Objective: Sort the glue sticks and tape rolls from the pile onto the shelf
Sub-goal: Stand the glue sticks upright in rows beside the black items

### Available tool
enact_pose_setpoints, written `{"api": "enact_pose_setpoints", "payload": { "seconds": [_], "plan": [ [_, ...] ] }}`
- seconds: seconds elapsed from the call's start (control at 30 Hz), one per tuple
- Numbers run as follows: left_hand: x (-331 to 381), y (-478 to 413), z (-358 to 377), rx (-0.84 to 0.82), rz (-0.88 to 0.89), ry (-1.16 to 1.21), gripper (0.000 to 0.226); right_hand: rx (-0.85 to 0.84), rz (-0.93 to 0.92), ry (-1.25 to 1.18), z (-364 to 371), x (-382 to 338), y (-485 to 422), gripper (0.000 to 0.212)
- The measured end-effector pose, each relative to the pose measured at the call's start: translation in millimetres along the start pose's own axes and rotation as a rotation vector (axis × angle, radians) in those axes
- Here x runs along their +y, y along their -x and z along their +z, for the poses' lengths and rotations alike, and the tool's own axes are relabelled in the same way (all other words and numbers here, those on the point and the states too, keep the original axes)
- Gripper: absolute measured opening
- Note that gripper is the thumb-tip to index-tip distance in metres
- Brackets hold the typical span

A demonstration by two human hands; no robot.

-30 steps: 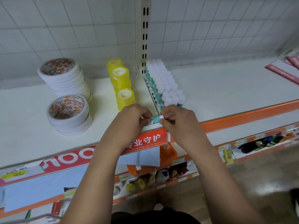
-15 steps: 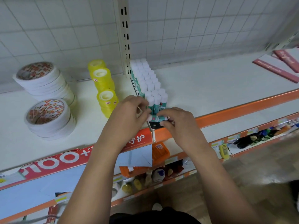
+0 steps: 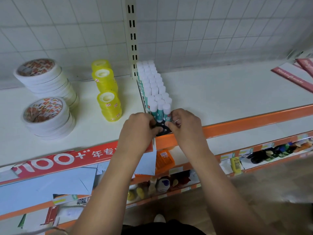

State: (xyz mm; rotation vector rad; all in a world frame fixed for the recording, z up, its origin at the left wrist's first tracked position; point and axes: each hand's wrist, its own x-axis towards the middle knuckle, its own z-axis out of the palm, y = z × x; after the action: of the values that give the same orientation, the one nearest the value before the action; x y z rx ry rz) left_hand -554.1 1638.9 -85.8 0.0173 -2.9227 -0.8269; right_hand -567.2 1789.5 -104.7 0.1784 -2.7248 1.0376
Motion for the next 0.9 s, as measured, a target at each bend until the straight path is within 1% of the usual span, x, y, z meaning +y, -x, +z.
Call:
{"api": "enact_pose_setpoints", "payload": {
  "seconds": [0.13, 0.3, 0.47, 0.67, 0.9],
  "plan": [
    [0.1, -1.3, 2.2, 0.007, -0.055, 0.061, 0.02, 0.015, -0.005, 0.018, 0.7, 1.9, -1.8, 0.017],
    [0.7, -1.5, 3.8, 0.01, -0.101, 0.115, 0.018, -0.006, -0.013, 0.07, 1.4, 0.2, -6.9, 0.017],
    [1.0, -2.9, 3.6, 0.006, -0.137, 0.12, 0.019, 0.048, -0.016, -0.022, -0.6, 1.3, -4.1, 0.013],
    [-1.1, -4.7, 2.2, 0.003, -0.184, 0.131, 0.019, 0.02, 0.006, -0.05, -2.8, 0.4, -5.4, 0.015],
    [-0.4, -5.7, 1.2, -0.008, -0.187, 0.145, 0.021, -0.032, 0.032, -0.017, -0.1, -0.9, -7.7, 0.016]
  ]
}}
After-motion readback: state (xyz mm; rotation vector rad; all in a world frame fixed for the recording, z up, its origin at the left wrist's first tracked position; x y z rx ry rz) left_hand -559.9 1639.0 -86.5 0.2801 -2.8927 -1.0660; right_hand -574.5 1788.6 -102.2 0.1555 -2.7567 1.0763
